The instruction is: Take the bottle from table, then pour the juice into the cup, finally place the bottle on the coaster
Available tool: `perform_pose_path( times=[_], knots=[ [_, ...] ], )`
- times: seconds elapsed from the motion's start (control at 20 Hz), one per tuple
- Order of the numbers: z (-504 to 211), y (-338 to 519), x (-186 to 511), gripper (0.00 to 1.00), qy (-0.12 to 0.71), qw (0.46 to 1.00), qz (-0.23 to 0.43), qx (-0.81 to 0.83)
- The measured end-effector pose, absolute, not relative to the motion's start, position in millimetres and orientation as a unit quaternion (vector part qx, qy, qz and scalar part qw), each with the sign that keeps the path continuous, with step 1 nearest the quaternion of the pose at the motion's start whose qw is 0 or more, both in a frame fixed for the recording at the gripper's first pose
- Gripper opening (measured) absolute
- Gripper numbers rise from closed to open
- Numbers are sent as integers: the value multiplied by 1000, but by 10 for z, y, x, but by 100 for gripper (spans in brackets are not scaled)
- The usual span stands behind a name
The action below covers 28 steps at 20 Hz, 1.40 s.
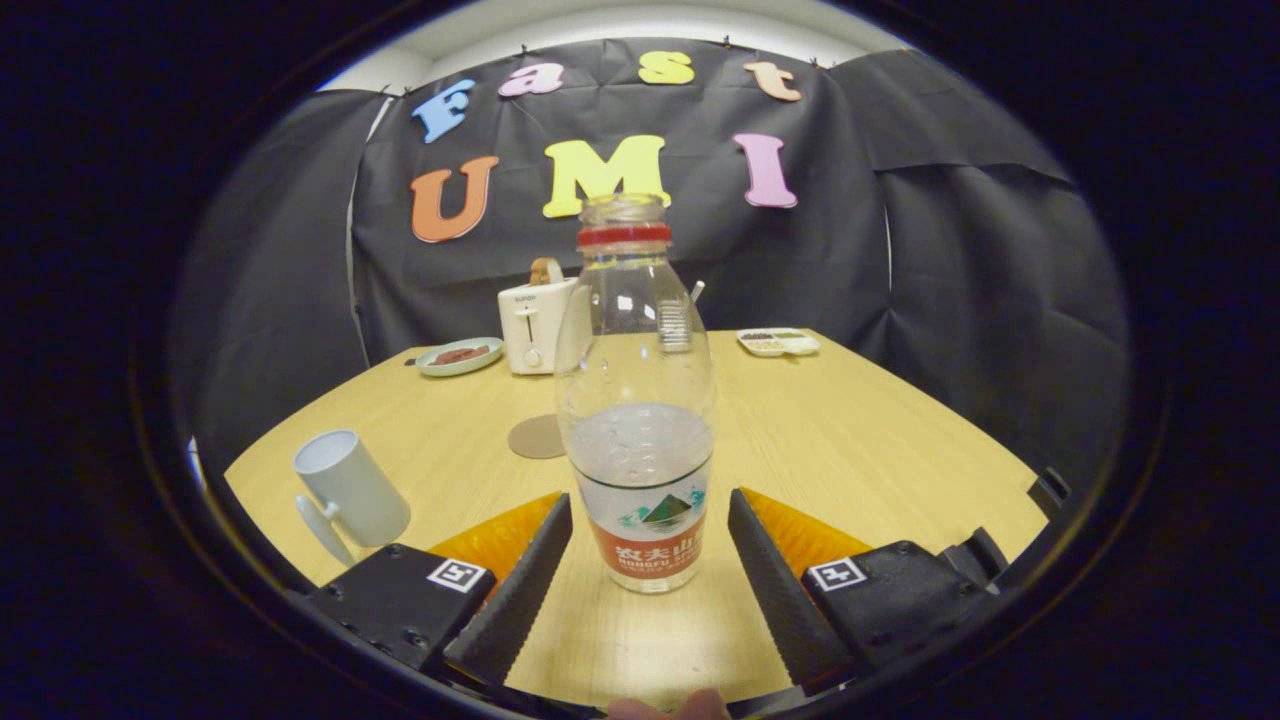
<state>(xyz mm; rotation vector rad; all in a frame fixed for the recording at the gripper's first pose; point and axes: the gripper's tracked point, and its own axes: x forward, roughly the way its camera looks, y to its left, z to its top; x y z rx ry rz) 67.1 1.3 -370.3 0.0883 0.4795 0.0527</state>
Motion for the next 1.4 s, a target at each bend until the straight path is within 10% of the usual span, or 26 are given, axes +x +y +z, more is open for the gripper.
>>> perform_pose_path(
  times=[1.4],
  knots=[
    [-3206,590,994,74,194,951,67,-229]
  ],
)
